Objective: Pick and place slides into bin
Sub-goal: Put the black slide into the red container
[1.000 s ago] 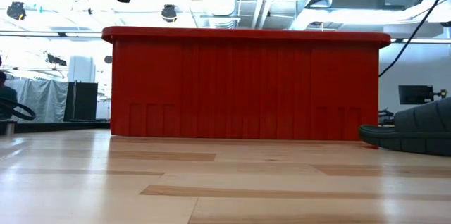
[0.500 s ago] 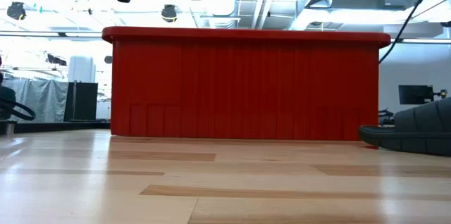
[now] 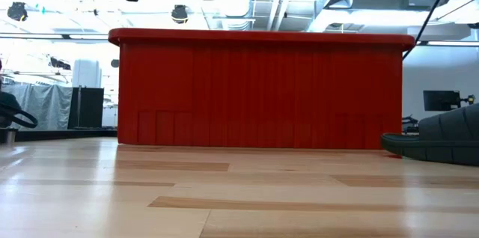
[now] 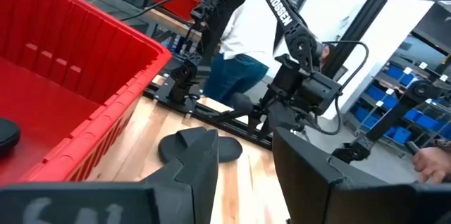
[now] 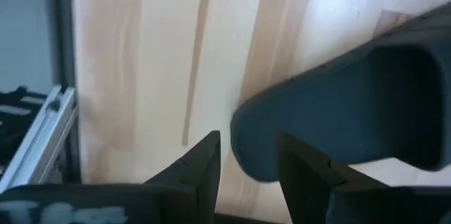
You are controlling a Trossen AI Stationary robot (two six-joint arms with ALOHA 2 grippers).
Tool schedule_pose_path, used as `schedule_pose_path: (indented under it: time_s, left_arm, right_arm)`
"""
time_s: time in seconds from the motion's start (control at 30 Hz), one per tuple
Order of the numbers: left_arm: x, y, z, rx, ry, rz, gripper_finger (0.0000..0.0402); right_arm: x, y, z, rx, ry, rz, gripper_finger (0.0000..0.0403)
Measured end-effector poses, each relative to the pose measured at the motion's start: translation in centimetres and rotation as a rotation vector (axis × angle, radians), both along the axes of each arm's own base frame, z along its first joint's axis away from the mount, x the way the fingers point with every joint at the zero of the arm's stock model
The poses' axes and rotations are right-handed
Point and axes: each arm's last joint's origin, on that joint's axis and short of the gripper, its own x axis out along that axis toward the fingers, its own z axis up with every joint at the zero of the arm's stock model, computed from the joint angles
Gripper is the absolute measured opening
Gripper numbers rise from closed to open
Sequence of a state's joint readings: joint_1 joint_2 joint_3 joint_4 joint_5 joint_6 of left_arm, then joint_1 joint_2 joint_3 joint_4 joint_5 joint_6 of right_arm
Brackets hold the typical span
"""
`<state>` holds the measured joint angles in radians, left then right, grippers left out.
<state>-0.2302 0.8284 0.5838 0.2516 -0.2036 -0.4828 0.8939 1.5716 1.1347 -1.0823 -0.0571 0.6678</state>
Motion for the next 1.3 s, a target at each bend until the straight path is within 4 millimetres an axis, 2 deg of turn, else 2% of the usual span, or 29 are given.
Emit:
schedule_pose_path:
  time_s: [0.3, 0.67, 0.83, 1.3]
  left_arm:
    - [0.0, 0.0, 0.0, 0.0, 0.001, -0.015, 0.0125]
    - [0.0, -0.1, 0.0, -0.005, 0.001, -0.033, 0.0125]
    - [0.0, -0.1, 0.0, -0.009, 0.001, -0.034, 0.0125]
    - [0.0, -0.1, 0.0, -0.01, 0.001, -0.037, 0.0125]
  right_arm:
    - [0.5, 0.9, -2.1, -0.046, 0.052, -0.009, 0.0123]
    - [0.3, 1.4, -2.2, 0.0, 0.097, -0.024, 0.0123]
    - [0.3, 1.6, -3.0, -0.014, 0.142, -0.025, 0.0123]
    - [0.9, 2.7, -7.7, -0.137, 0.235, 0.027, 0.0123]
